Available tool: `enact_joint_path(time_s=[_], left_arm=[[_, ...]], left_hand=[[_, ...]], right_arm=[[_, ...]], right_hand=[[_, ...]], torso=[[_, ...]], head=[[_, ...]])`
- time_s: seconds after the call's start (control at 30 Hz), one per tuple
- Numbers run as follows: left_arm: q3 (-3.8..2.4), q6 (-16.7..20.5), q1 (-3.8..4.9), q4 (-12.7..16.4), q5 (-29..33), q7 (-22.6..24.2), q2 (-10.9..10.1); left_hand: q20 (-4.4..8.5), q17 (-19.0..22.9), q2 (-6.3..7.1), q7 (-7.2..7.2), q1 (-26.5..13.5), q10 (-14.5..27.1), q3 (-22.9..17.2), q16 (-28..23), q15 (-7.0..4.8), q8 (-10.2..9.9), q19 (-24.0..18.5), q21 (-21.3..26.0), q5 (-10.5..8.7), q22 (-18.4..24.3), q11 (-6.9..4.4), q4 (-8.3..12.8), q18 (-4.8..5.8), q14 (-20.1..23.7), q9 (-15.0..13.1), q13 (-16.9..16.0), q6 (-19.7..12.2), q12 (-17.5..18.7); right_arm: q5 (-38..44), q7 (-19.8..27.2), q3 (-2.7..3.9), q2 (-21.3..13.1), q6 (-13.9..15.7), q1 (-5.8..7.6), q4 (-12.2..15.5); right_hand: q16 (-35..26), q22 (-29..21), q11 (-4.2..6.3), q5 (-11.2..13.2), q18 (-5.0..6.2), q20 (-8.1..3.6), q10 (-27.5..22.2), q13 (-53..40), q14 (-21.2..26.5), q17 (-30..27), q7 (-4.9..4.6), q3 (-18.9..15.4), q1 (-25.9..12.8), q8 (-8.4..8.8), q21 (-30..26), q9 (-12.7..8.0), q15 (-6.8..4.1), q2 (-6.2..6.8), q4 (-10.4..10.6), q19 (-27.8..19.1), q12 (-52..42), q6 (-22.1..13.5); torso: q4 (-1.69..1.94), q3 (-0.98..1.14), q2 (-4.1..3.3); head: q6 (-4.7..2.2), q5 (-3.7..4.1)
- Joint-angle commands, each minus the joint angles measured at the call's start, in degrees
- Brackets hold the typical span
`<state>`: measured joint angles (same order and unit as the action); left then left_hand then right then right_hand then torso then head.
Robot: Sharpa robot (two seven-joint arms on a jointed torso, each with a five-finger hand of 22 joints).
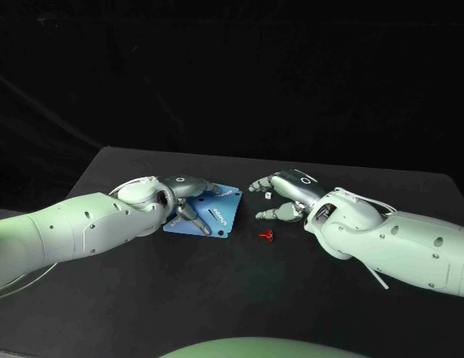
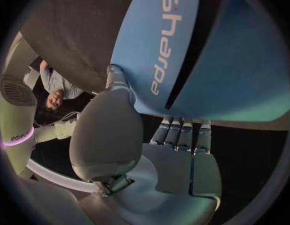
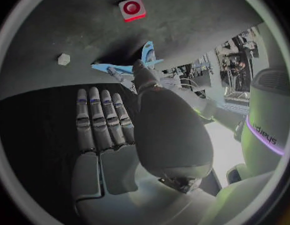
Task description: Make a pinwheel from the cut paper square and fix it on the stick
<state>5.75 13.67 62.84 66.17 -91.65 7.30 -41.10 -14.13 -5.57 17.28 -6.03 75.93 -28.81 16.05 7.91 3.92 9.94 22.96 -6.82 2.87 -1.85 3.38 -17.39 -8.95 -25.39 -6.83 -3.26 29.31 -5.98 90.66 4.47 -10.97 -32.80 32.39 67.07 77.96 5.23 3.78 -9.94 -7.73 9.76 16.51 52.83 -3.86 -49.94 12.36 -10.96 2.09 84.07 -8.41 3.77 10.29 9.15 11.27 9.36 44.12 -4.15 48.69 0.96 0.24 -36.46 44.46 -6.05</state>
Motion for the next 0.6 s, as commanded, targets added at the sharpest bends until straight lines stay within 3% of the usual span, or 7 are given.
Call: enact_joint_path(time_s=[0.03, 0.1, 0.13, 0.23, 0.3, 0.47, 0.6], left_arm=[[0.57, -3.93, -0.80, -0.11, 0.47, -0.24, 0.01], [0.57, -4.03, -0.80, -0.10, 0.50, -0.22, 0.03], [0.57, -4.07, -0.80, -0.09, 0.51, -0.20, 0.05], [0.57, -4.15, -0.80, -0.03, 0.55, -0.19, 0.07], [0.56, -4.21, -0.80, -0.01, 0.57, -0.19, 0.09], [0.55, -4.35, -0.79, 0.10, 0.64, -0.20, 0.07], [0.54, -4.48, -0.78, 0.15, 0.77, -0.21, 0.04]], left_hand=[[-0.11, 0.08, 0.26, 0.03, -0.19, -0.40, 0.34, -0.33, 0.27, 0.17, 0.00, 0.11, 0.20, -2.14, 0.04, 0.03, -1.37, 0.28, -0.04, 0.09, 0.22, 0.39], [-0.11, 0.09, 0.23, 0.08, -0.13, -0.49, 0.33, -0.37, 0.32, 0.23, -0.07, 0.19, 0.21, -2.08, -0.03, 0.03, -1.37, 0.30, -0.08, 0.12, 0.34, 0.45], [-0.12, 0.10, 0.23, 0.12, -0.12, -0.57, 0.32, -0.39, 0.36, 0.28, -0.09, 0.21, 0.21, -2.06, -0.07, 0.03, -1.37, 0.35, -0.11, 0.13, 0.45, 0.47], [-0.09, 0.15, 0.21, 0.32, -0.08, -0.82, 0.30, -0.52, 0.46, 0.53, -0.19, 0.38, 0.20, -1.95, -0.26, 0.02, -1.38, 0.51, -0.27, 0.20, 1.00, 0.60], [-0.09, 0.15, 0.21, 0.32, -0.08, -0.82, 0.30, -0.52, 0.46, 0.53, -0.19, 0.38, 0.20, -1.95, -0.26, 0.02, -1.38, 0.51, -0.27, 0.20, 1.00, 0.60], [-0.08, 0.18, 0.21, 0.42, -0.08, -0.91, 0.29, -0.60, 0.52, 0.57, -0.23, 0.48, 0.20, -1.87, -0.37, 0.02, -1.38, 0.61, -0.30, 0.24, 1.02, 0.70], [-0.08, 0.20, 0.21, 0.44, -0.09, -0.88, 0.29, -0.64, 0.58, 0.59, -0.28, 0.53, 0.20, -1.84, -0.41, 0.02, -1.38, 0.66, -0.31, 0.27, 1.04, 0.76]], right_arm=[[10.63, -4.74, -0.12, 1.43, 2.85, -0.31, -1.15], [11.88, -5.16, -0.19, 2.60, 3.25, -0.58, -2.07], [12.46, -5.31, -0.23, 3.16, 3.49, -0.75, -2.55], [13.71, -5.50, -0.35, 4.59, 3.90, -1.32, -3.99], [14.17, -5.47, -0.42, 5.35, 4.17, -1.67, -4.82], [15.05, -4.77, -0.57, 7.43, 5.15, -2.87, -7.04], [15.55, -4.00, -0.65, 8.70, 6.53, -3.44, -8.13]], right_hand=[[-0.50, 0.00, 0.43, 0.03, 0.31, -0.08, -0.80, 0.08, 1.47, -0.35, -0.44, -0.71, 2.24, -0.22, -0.11, -0.04, -0.52, 0.92, 3.71, -1.36, 0.21, -0.44], [-1.10, -0.15, 0.52, 0.00, 0.32, -0.15, -1.99, 0.15, 2.97, -0.84, -0.74, -1.51, 4.52, -0.10, -0.24, -0.15, -0.77, 1.90, 7.16, -4.45, 0.38, -1.15], [-1.37, -0.21, 0.59, -0.01, 0.34, -0.19, -2.69, 0.23, 3.67, -1.05, -0.64, -1.79, 4.88, 0.06, -0.32, -0.25, -0.89, 2.15, 7.39, -5.43, 0.54, -1.59], [-1.86, -0.41, 0.96, 0.02, 0.37, -0.32, -4.65, 0.28, 8.27, -2.30, -0.39, -2.34, 5.26, 0.42, -0.52, -0.49, -1.28, 2.86, 7.54, -8.39, 0.63, -2.46], [-1.84, -0.44, 0.97, 0.08, 0.38, -0.34, -4.70, 0.27, 8.39, -2.34, -0.38, -2.33, 5.28, 0.42, -0.55, -0.49, -1.30, 2.85, 7.54, -8.72, 0.62, -2.48], [-0.84, -0.33, 1.00, 3.23, 0.63, -0.42, -3.43, 0.09, 4.69, -1.79, -0.24, 1.91, 6.11, -0.60, -0.35, -0.16, -1.02, 2.02, 7.34, -9.54, 0.10, -1.01], [-0.28, -0.23, 1.45, 4.30, 0.69, -0.41, -1.54, -0.01, 3.24, -1.55, 0.28, 3.94, 6.25, -2.01, -0.17, 0.46, -1.24, 1.16, 7.05, -8.96, -0.36, 1.46]], torso=[[0.00, 0.00, -0.02], [0.00, 0.01, -0.04], [-0.01, 0.02, -0.03], [0.01, 0.00, -0.02], [-0.01, -0.04, -0.01], [0.04, 0.00, -0.07], [-0.04, -0.04, -0.01]], head=[[0.00, -0.02], [0.01, -0.01], [0.07, -0.03], [0.15, -0.05], [0.22, -0.08], [0.34, -0.15], [0.41, -0.17]])
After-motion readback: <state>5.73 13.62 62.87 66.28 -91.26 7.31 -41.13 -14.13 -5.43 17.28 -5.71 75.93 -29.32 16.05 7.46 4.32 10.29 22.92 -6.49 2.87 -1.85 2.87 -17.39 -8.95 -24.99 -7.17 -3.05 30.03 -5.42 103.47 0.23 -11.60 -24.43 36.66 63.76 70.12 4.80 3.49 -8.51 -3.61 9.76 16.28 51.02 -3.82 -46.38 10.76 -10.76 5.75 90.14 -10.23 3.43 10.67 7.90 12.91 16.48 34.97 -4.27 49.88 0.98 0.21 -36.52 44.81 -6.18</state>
